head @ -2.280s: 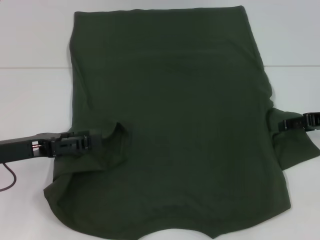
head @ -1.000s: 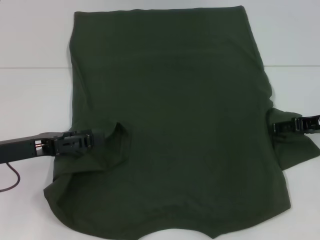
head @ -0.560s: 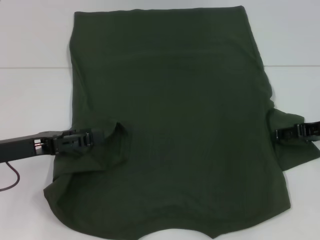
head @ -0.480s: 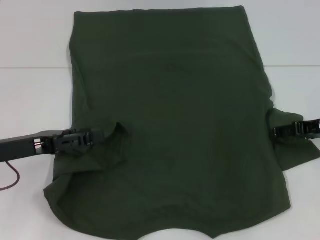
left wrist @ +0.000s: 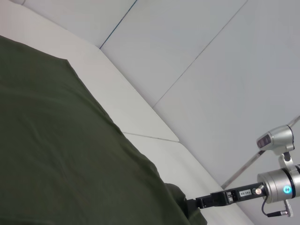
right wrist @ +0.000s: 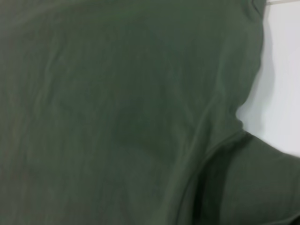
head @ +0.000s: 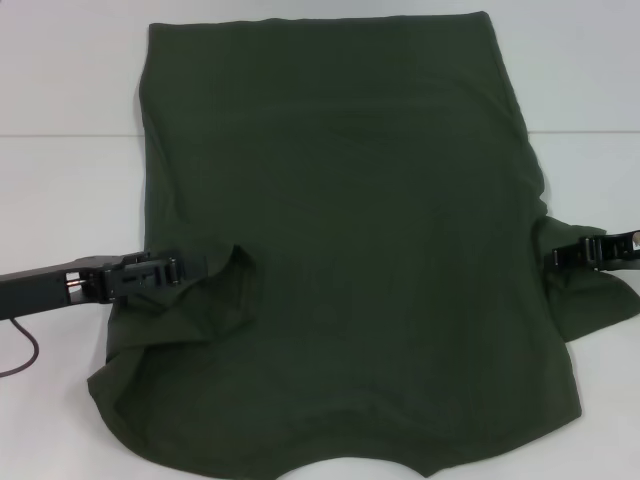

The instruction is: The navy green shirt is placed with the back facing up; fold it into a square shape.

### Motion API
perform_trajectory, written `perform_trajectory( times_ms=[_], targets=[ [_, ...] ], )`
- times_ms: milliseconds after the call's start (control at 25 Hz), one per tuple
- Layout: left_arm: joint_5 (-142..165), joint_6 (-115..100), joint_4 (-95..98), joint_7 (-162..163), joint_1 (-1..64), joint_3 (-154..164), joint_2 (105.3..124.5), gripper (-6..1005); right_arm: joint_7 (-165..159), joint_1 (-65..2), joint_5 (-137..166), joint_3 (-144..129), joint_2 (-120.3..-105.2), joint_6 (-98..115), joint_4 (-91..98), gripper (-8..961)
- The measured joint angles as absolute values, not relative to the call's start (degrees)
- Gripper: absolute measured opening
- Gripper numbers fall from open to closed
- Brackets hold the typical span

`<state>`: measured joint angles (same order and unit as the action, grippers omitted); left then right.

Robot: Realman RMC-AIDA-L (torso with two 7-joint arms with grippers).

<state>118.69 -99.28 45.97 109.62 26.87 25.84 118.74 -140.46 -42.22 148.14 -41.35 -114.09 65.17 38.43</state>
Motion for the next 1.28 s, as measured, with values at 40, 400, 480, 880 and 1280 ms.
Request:
perform_trajectory(
  times_ms=[40,400,480,880,1280],
  targets=[
    [118.63,-99.28,45.97,109.62,26.86,25.84,118.74,766,-140.49,-42.17,148.15,-41.34,-114.04,65.16,38.44,710],
    [118.18,-98.64,45.97,109.48,27.08,25.84,118.72,765,-141.14,-41.82,148.21,-41.39,-113.52,65.53,38.48,302],
    [118.13,-98.56,45.96,109.44,27.04,25.84,118.77,765,-141.16,-41.77,148.35,-41.44,-113.39,65.61,38.50,207],
    [116.67,-98.90,45.96,109.42,26.53,25.84,118.66,765,-143.22,-40.10,151.13,-41.09,-113.37,65.60,42.92,2],
    [115.13,-99.43,46.09,109.88,25.90,25.75,118.72,766,-144.06,-39.18,151.17,-40.78,-111.58,62.91,44.44,3]
  ],
)
